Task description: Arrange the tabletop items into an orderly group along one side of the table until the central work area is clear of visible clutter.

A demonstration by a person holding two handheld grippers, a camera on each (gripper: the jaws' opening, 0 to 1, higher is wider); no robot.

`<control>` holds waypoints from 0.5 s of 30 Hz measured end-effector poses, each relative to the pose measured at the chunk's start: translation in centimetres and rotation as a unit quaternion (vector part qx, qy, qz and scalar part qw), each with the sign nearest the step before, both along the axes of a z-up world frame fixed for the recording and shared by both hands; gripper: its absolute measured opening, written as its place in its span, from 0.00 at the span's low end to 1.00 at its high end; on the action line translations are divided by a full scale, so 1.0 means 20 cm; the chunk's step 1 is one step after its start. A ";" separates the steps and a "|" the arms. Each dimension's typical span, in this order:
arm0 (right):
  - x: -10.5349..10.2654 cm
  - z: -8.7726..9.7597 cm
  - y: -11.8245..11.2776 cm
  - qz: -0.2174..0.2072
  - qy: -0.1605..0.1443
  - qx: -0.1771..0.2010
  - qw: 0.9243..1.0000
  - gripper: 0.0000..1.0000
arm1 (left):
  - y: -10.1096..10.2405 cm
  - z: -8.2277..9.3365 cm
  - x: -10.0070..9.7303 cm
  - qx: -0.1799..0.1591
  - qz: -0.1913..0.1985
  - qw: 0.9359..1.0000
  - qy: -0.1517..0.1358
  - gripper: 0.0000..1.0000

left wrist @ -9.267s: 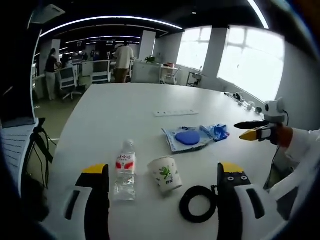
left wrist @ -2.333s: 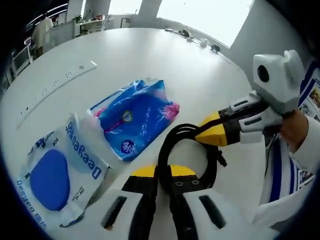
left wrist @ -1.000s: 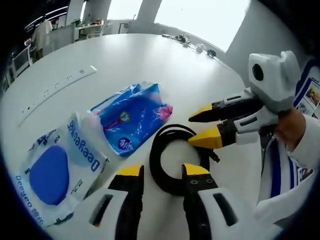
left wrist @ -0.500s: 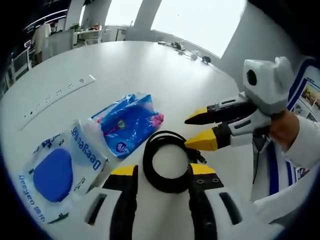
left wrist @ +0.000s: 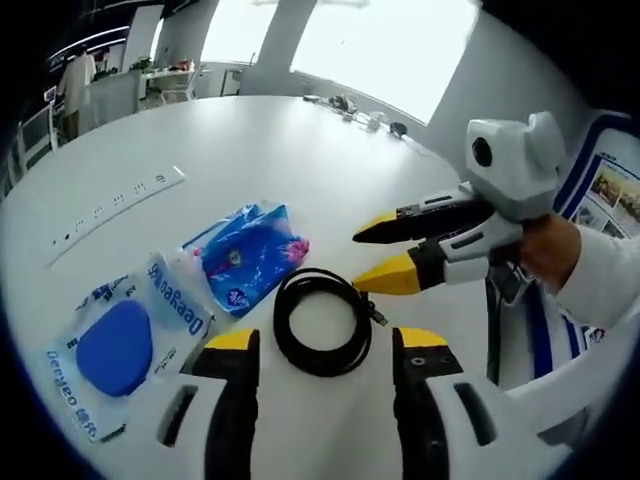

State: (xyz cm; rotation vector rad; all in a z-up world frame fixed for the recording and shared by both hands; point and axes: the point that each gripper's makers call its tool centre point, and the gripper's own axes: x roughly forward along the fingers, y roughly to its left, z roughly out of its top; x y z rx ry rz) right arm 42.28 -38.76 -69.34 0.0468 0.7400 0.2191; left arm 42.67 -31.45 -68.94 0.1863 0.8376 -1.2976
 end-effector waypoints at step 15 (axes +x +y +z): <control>0.03 0.15 0.11 0.024 -0.021 -0.002 0.999 0.38 | 0.21 0.16 0.06 -0.029 0.019 0.999 -0.018 0.68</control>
